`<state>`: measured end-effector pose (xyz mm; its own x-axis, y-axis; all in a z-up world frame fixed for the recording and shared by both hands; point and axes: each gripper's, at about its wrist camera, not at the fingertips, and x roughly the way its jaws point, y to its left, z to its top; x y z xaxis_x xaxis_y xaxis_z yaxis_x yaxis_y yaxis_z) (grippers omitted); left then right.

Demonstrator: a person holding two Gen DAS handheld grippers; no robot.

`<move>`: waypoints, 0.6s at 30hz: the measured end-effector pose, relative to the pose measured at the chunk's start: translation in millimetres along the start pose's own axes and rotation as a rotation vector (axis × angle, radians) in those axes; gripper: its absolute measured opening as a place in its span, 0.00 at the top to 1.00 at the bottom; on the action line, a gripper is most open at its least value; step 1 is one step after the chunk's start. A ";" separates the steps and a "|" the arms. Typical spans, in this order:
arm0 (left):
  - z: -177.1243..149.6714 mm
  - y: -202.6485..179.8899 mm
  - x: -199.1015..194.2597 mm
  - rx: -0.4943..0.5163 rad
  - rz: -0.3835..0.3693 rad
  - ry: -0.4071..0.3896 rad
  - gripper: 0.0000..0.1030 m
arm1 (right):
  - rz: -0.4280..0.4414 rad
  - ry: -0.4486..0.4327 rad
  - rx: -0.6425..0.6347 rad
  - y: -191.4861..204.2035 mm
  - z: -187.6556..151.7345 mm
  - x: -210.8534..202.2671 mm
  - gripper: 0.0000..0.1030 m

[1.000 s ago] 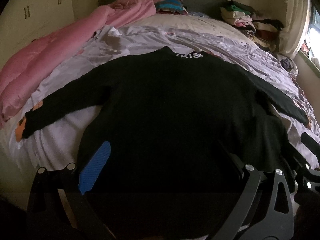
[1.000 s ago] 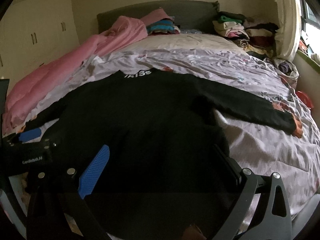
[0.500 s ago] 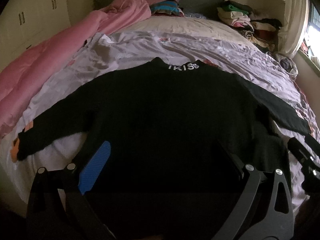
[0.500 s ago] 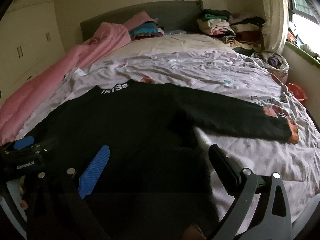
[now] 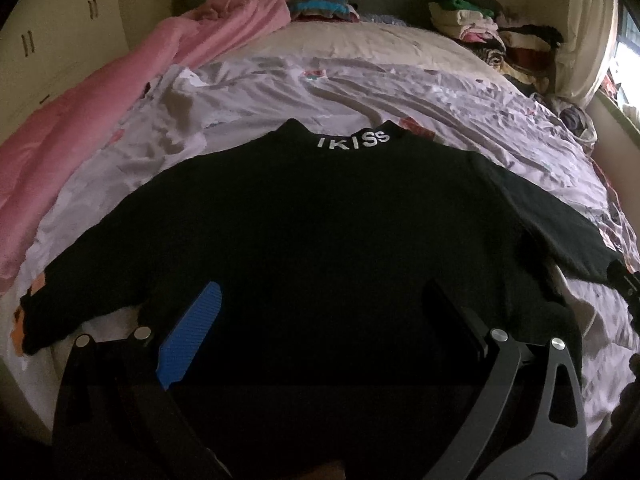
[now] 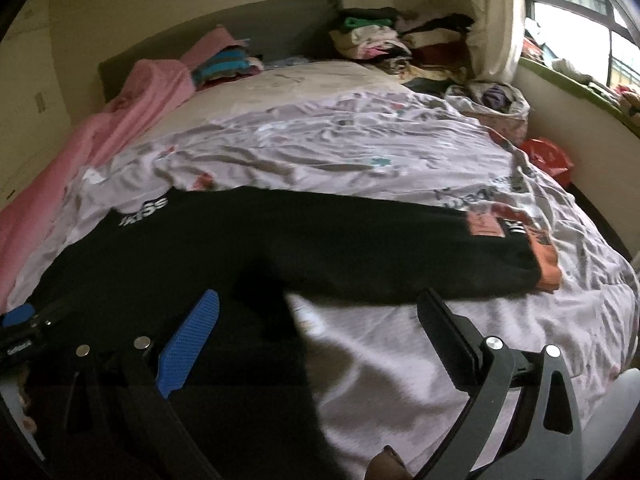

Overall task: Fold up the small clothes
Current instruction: 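Move the right tool to the orange cuff of the sleeve beside it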

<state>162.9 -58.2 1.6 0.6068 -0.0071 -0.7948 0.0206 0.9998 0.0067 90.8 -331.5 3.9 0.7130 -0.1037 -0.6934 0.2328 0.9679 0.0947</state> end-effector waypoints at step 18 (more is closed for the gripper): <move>18.1 -9.2 31.6 -0.015 0.010 0.044 0.08 | -0.091 0.076 0.147 -77.3 8.5 42.9 0.04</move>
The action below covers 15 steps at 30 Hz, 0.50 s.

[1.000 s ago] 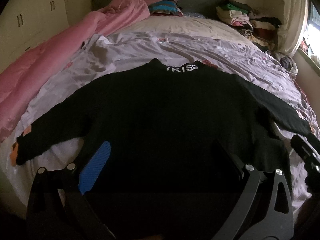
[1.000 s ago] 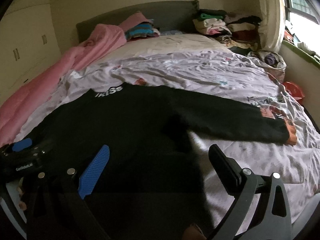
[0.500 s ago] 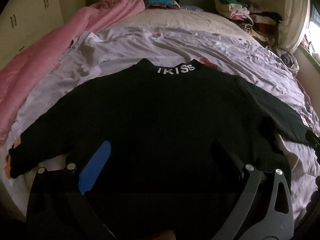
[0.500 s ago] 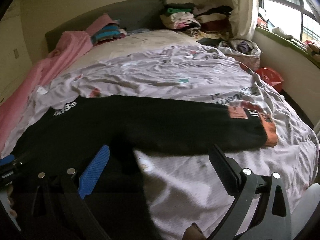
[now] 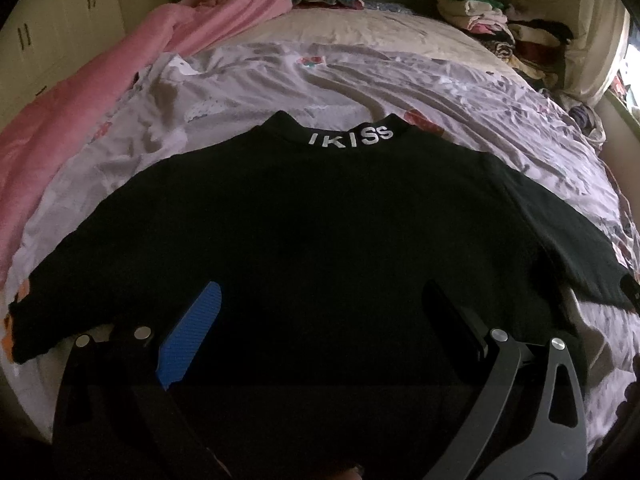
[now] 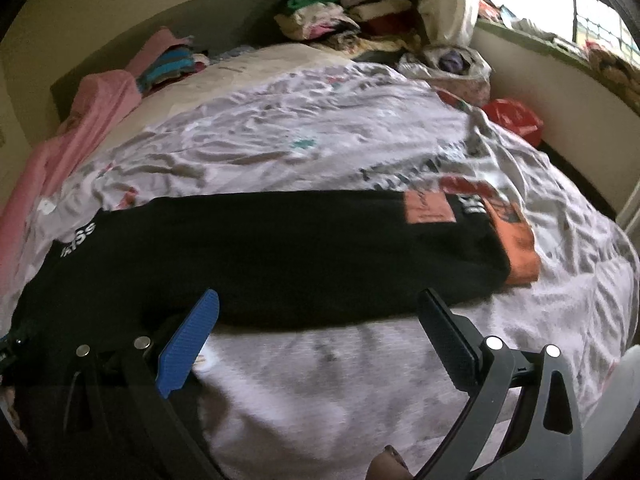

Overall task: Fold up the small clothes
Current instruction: 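Move the right tool to the orange cuff of the sleeve beside it, then close the right tool on the orange sleeve cuff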

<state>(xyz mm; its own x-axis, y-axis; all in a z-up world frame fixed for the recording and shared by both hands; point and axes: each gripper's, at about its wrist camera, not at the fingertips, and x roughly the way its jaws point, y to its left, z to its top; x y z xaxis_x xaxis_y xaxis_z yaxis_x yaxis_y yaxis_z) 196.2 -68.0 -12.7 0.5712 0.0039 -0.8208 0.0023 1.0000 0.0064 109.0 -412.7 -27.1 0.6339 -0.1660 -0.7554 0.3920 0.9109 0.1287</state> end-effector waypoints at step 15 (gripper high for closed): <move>23.7 -15.7 1.7 -0.029 0.025 -0.041 0.08 | -0.013 0.118 0.279 -103.8 -0.4 43.7 0.04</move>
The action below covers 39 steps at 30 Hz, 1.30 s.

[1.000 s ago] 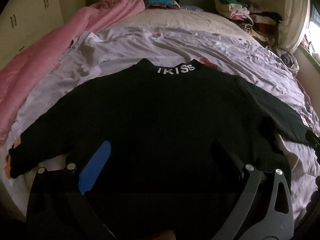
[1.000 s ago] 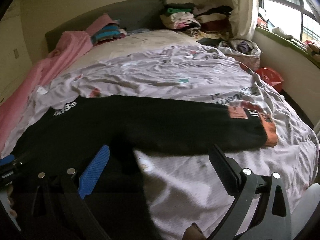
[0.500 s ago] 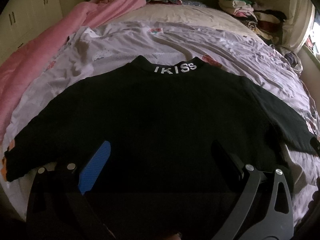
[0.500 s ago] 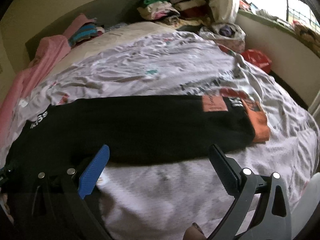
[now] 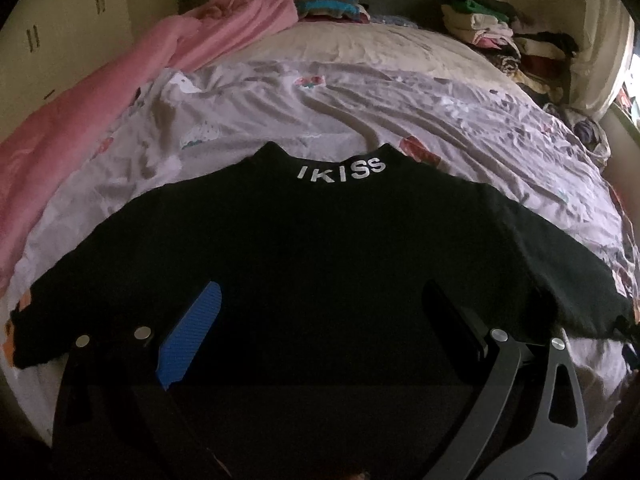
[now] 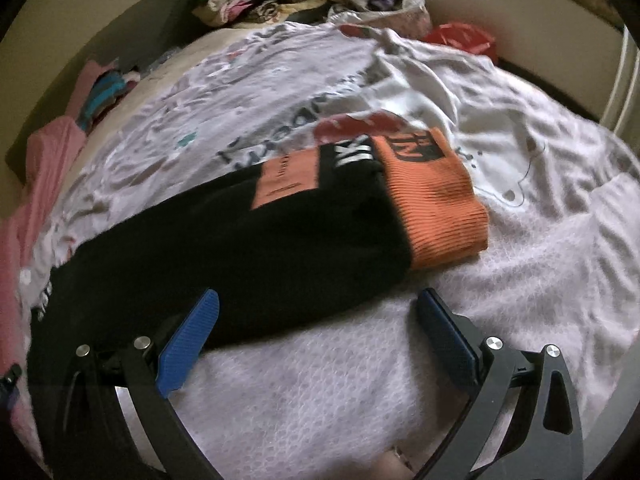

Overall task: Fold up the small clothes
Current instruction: 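Close the right tool on the orange sleeve cuff, then carry the sleeve across the shirt body toward the left tool and lay it down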

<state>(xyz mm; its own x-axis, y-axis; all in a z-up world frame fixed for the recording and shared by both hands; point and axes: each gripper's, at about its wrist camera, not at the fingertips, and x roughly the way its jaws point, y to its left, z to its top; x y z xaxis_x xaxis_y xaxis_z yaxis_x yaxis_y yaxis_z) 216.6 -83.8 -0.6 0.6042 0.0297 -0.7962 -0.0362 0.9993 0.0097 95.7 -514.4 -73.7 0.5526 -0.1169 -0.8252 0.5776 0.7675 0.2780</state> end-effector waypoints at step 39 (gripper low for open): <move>14.1 55.1 -34.0 -0.020 -0.098 -0.040 0.08 | 0.425 -0.236 -0.254 139.1 19.0 -102.9 0.83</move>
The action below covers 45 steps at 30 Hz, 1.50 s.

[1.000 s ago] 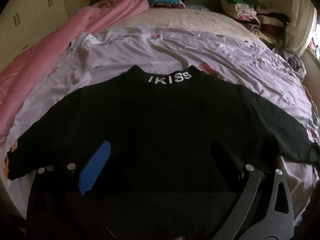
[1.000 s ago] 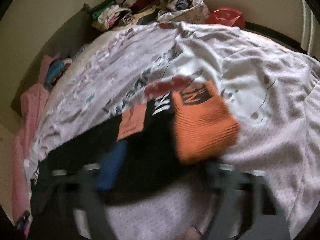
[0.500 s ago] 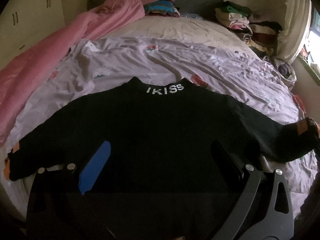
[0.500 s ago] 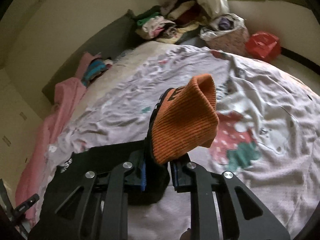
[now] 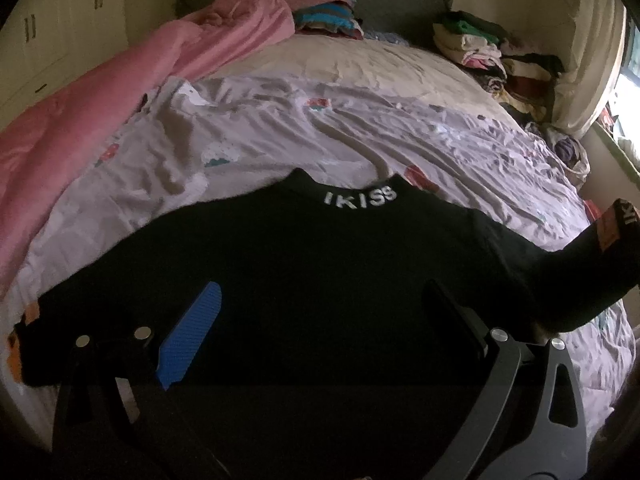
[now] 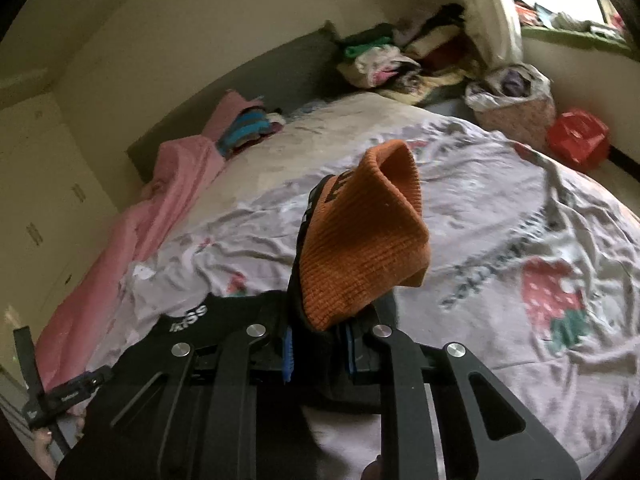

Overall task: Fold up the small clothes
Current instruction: 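Carry the sleeve across the shirt body toward the left tool and lay it down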

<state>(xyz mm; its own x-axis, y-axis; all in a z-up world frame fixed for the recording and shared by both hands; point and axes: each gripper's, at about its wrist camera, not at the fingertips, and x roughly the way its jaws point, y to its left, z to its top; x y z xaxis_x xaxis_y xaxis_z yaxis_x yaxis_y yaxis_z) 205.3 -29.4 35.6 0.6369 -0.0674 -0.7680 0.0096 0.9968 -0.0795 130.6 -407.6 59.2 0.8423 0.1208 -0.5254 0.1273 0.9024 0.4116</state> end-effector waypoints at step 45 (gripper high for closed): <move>-32.9 109.7 48.8 -0.365 -0.493 0.115 0.09 | 0.118 0.220 -0.346 212.9 -128.6 104.8 0.76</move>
<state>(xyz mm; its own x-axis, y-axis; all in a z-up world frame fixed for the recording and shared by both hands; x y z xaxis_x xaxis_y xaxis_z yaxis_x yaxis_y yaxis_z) 212.0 75.2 -31.5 0.5372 -0.5401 -0.6479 0.0037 0.7696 -0.6385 178.6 -149.6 -4.0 0.7040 0.2827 -0.6515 -0.1776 0.9583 0.2239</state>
